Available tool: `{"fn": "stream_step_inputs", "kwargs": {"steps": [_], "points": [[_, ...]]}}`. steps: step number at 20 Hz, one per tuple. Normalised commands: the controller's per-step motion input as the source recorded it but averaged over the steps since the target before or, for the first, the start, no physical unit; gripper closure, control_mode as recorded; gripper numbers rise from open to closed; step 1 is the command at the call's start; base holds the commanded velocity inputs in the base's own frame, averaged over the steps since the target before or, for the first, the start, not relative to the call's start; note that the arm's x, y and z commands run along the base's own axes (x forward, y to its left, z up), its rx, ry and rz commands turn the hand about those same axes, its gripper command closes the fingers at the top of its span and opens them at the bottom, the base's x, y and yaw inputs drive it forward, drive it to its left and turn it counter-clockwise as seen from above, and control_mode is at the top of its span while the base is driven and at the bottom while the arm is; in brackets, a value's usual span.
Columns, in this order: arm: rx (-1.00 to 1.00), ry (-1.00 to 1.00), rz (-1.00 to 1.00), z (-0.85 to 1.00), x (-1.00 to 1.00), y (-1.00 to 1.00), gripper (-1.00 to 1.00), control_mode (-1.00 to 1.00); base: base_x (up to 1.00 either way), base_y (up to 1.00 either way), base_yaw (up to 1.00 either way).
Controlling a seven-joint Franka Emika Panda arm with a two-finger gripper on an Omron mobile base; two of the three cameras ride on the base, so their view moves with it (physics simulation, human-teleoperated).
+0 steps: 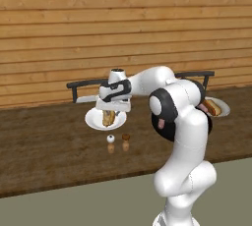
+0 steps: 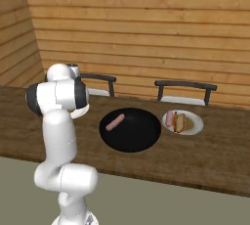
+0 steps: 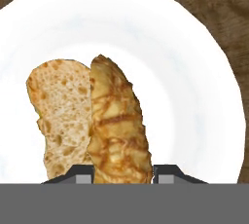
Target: Place one bun and one sausage from the bowl on each plate.
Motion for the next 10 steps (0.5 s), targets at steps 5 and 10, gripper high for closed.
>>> {"fn": "stream_step_inputs", "kwargs": {"steps": [5,10], "points": [[0.00,0.00,0.00,0.00,0.00,0.00,-1.00,-1.00,0.00,0.00,0.00],[0.00,0.00,0.00,0.00,0.00,0.00,-1.00,-1.00,0.00,0.00,0.00]]}}
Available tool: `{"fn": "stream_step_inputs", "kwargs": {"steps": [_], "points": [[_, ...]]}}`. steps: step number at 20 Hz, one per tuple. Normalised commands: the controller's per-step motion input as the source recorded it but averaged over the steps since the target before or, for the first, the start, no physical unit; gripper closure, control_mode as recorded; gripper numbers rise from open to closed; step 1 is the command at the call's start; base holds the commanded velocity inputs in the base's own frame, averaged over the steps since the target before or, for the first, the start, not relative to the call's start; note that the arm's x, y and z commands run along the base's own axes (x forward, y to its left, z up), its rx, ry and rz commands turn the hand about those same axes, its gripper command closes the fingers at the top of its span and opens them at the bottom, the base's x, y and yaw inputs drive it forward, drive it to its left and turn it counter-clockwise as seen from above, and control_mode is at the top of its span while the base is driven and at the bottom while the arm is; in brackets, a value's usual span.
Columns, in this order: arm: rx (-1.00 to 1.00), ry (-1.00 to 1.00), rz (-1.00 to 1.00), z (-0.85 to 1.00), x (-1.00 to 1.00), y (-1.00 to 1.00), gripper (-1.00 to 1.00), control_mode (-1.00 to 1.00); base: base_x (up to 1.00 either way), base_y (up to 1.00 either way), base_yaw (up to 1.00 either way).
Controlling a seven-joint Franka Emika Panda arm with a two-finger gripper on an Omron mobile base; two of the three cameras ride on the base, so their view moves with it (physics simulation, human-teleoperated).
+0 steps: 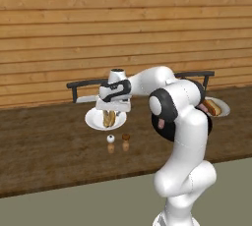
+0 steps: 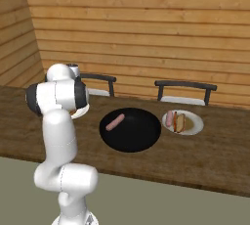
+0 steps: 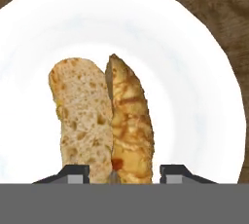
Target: Place one bun and one sausage from the bowl on each plate.
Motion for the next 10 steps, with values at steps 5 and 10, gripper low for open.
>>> {"fn": "stream_step_inputs", "kwargs": {"steps": [5,10], "points": [[0.00,0.00,0.00,0.00,0.00,0.00,-1.00,-1.00,0.00,0.00,0.00],[0.00,-0.06,-0.01,0.41,-0.48,-0.35,-1.00,-1.00,0.00,0.00,0.00]]}}
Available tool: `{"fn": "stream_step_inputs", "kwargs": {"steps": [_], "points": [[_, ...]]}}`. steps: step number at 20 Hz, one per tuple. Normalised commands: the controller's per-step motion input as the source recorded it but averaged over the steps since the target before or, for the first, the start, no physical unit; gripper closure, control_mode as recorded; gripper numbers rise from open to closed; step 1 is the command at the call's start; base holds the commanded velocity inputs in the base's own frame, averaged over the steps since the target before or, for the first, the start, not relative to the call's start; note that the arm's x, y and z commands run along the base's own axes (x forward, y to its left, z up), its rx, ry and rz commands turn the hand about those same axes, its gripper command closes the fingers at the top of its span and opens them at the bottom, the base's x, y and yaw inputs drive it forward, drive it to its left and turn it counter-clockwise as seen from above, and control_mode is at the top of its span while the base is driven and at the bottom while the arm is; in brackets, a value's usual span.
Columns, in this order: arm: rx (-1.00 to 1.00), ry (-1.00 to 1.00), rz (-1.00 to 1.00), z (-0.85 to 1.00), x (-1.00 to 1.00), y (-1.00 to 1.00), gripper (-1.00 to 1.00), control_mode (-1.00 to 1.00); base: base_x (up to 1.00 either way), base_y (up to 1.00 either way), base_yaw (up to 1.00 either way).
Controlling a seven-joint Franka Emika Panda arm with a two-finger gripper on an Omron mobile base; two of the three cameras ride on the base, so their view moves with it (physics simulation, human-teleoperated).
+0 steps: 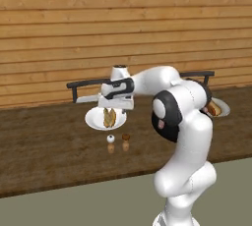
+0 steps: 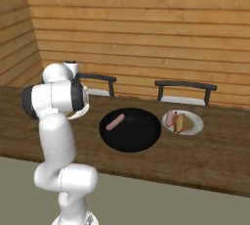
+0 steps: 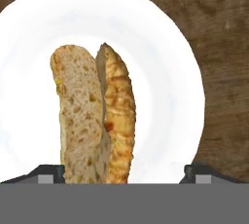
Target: Place one bun and one sausage from the bowl on each plate.
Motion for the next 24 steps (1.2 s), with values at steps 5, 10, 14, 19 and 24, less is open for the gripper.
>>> {"fn": "stream_step_inputs", "kwargs": {"steps": [5,10,14,19,24], "points": [[0.00,0.00,-0.04,0.51,-0.57,-0.91,-1.00,-1.00,0.00,0.00,0.00],[0.00,0.00,-0.04,0.36,-0.28,-1.00,-1.00,-1.00,0.00,0.00,0.00],[0.00,-0.05,-0.03,0.07,-0.23,-1.00,-1.00,-1.00,0.00,0.00,0.00],[0.01,-0.04,-0.01,0.00,-0.01,-0.89,-1.00,-1.00,0.00,0.00,0.00],[0.00,-0.03,0.00,-0.16,0.00,-0.61,-1.00,-1.00,0.00,0.00,0.00]]}}
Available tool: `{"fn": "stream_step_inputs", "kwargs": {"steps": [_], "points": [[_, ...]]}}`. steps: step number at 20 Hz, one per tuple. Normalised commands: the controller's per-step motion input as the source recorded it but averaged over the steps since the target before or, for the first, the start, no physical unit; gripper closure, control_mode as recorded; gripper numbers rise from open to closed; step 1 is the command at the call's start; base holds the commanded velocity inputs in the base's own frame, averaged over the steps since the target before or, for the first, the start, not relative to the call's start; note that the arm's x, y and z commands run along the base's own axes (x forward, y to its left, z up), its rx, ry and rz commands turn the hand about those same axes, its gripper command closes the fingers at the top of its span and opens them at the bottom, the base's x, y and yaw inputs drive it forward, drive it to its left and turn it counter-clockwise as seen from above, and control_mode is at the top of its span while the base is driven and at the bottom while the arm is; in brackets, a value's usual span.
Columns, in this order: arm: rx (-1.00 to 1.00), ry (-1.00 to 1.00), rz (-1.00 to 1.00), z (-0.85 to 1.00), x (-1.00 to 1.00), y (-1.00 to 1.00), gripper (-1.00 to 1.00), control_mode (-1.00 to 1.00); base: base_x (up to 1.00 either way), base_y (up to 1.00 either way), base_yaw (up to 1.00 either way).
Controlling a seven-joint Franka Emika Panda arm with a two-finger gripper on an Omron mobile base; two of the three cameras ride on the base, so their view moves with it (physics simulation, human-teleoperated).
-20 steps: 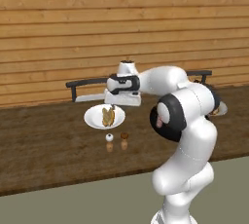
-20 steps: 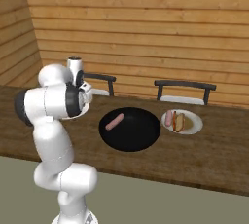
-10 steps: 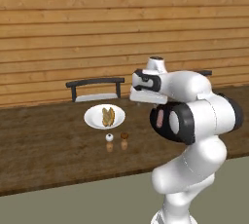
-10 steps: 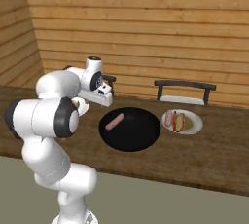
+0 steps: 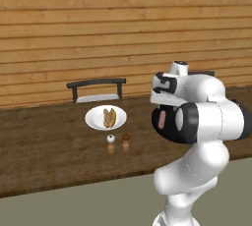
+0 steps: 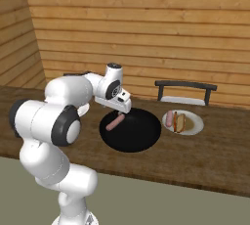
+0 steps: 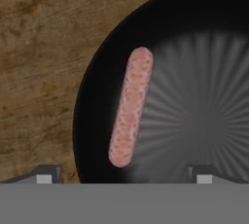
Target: Place one bun and one sausage from the bowl on each plate.
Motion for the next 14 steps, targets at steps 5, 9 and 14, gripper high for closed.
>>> {"fn": "stream_step_inputs", "kwargs": {"steps": [5,9,14], "points": [[0.00,-0.01,0.00,-0.07,0.00,-0.27,-1.00,-1.00,0.00,0.00,0.00],[0.00,-0.01,0.00,-0.30,0.00,-0.07,-1.00,-1.00,0.00,0.00,0.00],[0.00,-0.01,0.00,-0.42,0.09,0.03,-1.00,-1.00,0.00,0.00,0.00]]}}
